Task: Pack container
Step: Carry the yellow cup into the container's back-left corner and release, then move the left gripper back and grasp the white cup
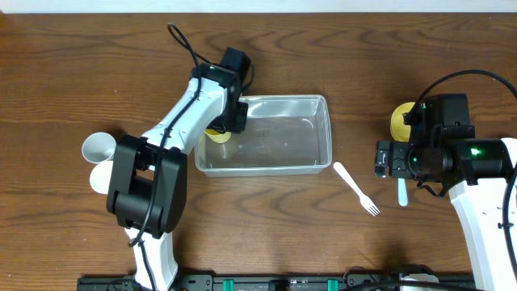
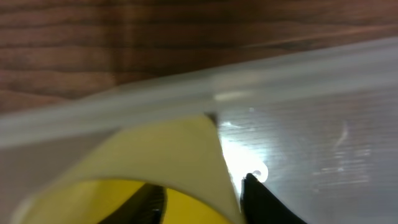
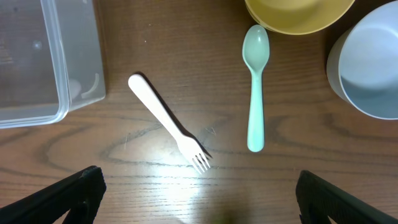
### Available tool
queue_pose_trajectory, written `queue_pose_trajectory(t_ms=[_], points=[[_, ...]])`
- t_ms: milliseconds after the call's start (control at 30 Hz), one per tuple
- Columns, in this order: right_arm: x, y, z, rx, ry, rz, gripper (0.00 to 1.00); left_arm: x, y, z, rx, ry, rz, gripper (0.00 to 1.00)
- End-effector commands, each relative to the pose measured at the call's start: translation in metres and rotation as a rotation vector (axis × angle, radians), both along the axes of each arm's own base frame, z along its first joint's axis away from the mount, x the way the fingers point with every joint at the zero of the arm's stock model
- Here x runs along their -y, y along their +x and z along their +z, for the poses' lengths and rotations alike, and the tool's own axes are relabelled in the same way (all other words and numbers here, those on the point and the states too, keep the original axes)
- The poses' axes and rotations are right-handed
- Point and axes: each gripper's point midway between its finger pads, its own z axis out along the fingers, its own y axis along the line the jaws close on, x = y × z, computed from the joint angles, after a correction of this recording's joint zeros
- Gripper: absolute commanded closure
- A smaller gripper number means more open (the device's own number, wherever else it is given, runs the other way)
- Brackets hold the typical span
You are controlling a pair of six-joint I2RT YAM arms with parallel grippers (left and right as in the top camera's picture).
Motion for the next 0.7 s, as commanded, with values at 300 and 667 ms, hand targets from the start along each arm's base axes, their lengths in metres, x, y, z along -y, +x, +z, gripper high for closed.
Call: queue_pose_trajectory(t_ms=[300,667], points=[[0.003,0.002,0.004,0.009,-0.004,-0.014,0.01,0.006,0.000,0.029,0.065,-0.019,-0.019,0.17],[0.003,0.002,0.004,0.009,-0.005,-0.014,0.01,-0.051,-0.024,0.170,0.365,-0.061,0.169,0.02]])
